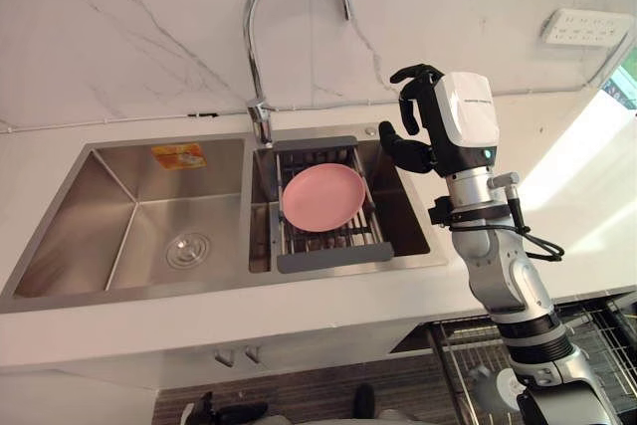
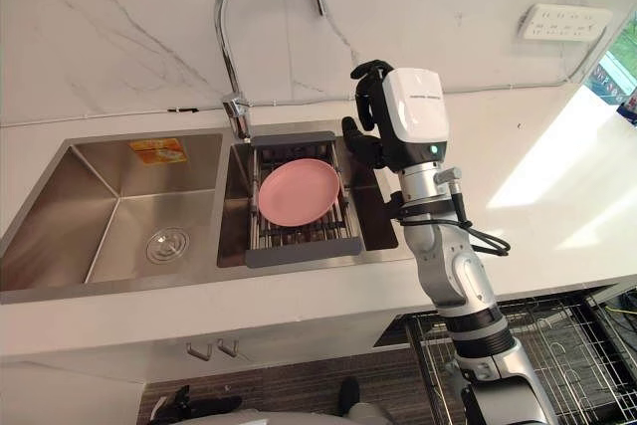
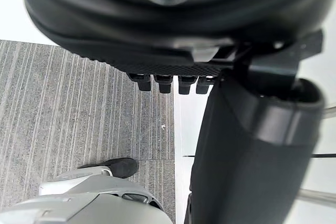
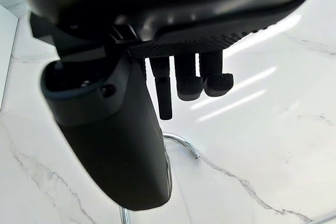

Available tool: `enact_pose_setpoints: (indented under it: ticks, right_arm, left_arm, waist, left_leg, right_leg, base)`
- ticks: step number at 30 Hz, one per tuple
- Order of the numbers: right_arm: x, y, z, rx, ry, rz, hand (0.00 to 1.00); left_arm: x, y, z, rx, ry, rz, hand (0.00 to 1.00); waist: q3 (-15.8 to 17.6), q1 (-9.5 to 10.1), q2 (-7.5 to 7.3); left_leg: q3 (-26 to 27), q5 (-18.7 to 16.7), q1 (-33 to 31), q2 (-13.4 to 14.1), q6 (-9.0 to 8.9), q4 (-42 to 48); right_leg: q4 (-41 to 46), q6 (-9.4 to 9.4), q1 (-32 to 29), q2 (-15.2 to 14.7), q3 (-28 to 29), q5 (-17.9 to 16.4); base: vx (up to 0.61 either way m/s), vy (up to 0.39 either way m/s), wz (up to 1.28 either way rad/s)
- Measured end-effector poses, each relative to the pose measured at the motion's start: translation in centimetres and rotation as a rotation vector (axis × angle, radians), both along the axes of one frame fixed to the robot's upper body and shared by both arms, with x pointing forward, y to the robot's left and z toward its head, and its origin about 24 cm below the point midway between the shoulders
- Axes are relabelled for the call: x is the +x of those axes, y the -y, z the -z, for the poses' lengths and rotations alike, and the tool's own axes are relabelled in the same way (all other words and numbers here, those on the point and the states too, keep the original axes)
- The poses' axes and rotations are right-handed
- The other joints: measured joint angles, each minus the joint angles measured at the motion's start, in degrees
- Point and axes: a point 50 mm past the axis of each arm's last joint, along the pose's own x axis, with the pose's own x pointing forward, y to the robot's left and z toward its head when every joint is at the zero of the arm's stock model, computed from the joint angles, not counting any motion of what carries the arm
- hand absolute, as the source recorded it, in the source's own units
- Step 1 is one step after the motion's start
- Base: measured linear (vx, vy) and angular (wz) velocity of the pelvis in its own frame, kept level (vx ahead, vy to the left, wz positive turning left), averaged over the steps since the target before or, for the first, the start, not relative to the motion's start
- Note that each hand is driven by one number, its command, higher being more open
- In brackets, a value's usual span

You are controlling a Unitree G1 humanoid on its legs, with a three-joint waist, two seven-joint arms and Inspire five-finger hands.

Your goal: Walk over to the sink, pick up the cup, carry it to the dishwasher, place the cup inside the dishwasher, then close the dishwasher door

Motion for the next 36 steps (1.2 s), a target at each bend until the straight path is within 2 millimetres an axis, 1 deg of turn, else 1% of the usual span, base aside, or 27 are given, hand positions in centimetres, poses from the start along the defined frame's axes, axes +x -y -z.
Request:
enact_pose_setpoints:
  ticks: [1,7,13,14,19,21,25,28,30,32,36]
  right_arm:
    - [-0.2,0.2,0.0,0.004,0.001,0.0,1.0]
    - [-0.4,1.4,-0.2,0.077,-0.055,-0.015,1.0]
    - [-0.7,1.5,0.1,0.123,-0.092,-0.058,1.0]
    - [-2.0,1.1,-1.0,0.13,-0.013,-0.154,1.0]
    - [-2.0,1.1,-1.0,0.132,-0.015,-0.155,1.0]
    - [-2.0,1.2,-0.8,0.165,-0.051,-0.184,1.0]
    - [-2.3,1.2,0.5,0.192,-0.167,-0.258,1.0]
    - [-2.5,0.8,1.1,0.142,-0.257,-0.335,1.0]
    - [-2.6,0.8,1.2,0.065,-0.322,-0.38,1.0]
    - [-2.8,0.8,1.5,-0.066,-0.424,-0.421,1.0]
    - [-2.6,0.5,2.0,-0.2,-0.537,-0.462,1.0]
  left_arm:
    - [0.0,0.0,0.0,0.0,0.0,0.0,1.0]
    - [-0.2,-0.2,0.0,0.003,-0.008,-0.001,1.0]
    - [-0.2,-0.2,-0.1,0.002,-0.014,-0.002,1.0]
    - [-0.5,-0.2,-0.1,-0.001,-0.024,-0.004,1.0]
    - [-0.6,-0.2,-0.1,-0.001,-0.026,-0.005,1.0]
    - [-0.8,-0.2,-0.1,-0.006,-0.022,-0.016,1.0]
    - [-1.6,-0.5,-0.2,-0.043,-0.007,-0.087,1.0]
    - [-2.2,-0.8,-0.4,-0.063,0.014,-0.156,1.0]
    - [-2.4,-1.1,-0.4,-0.075,0.01,-0.185,1.0]
    - [-2.7,-1.4,-0.4,-0.087,-0.003,-0.211,1.0]
    - [-2.9,-1.8,-0.5,-0.098,-0.014,-0.22,1.0]
  waist:
    - [0.0,-0.04,-0.03]
    - [-0.4,-0.6,-0.64]
    - [-0.7,-0.94,-0.96]
    - [-1.4,-1.02,-1.49]
    - [-1.4,-0.86,-1.49]
    - [-1.4,-0.83,-1.55]
    - [-1.5,-0.5,-1.69]
    - [-1.6,0.35,-1.87]
    - [-1.7,0.96,-1.97]
    - [-1.8,1.46,-2.11]
    - [-2.0,1.73,-2.51]
  left_leg:
    - [0.0,0.0,0.0,0.0,0.0,0.0]
    - [0.2,-0.1,0.0,0.0,-0.02,0.0]
    - [0.3,-0.2,0.1,-0.1,-0.02,0.0]
    - [0.2,-0.4,0.5,-0.3,0.2,0.3]
    - [0.0,-0.4,0.5,-0.3,0.21,0.3]
    - [-0.4,-0.4,0.2,-0.4,0.22,0.5]
    - [-1.2,-0.4,0.0,-0.3,0.21,0.8]
    - [-1.4,-0.5,-0.4,0.0,-0.08,1.4]
    - [-1.6,-0.8,-0.6,0.3,-0.39,1.8]
    - [-2.2,-0.8,-0.7,0.5,-0.5,1.7]
    - [-2.3,-1.0,-0.7,1.0,-0.82,1.7]
  right_leg:
    - [0.0,0.0,0.0,0.0,0.0,0.0]
    - [0.0,-0.01,-0.1,0.0,0.1,0.0]
    - [0.0,0.06,-0.1,0.0,0.3,0.1]
    - [0.0,0.14,0.6,-0.3,0.3,0.2]
    - [0.0,0.14,0.6,-0.3,0.2,0.2]
    - [0.0,0.25,0.6,-0.5,-0.5,0.1]
    - [0.0,0.73,0.7,-0.6,-1.7,-0.8]
    - [0.0,0.3,0.6,-0.7,-3.6,-1.6]
    - [0.0,0.07,0.6,-0.9,-5.3,-1.8]
    - [0.0,-0.04,0.8,-0.8,-6.0,-2.1]
    - [0.0,-0.22,0.8,-0.4,-6.3,-2.6]
  base:
    - [0.0,0.034,0.0]
    - [0.0,0.041,-0.01]
    - [0.0,0.032,-0.01]
    - [0.0,0.0,0.0]
    - [0.0,0.0,0.01]
    - [0.0,0.0,0.11]
    - [0.0,0.014,0.13]
    - [0.0,0.009,0.04]
    - [0.01,0.001,0.05]
    - [0.03,0.007,0.12]
    - [0.04,0.014,0.02]
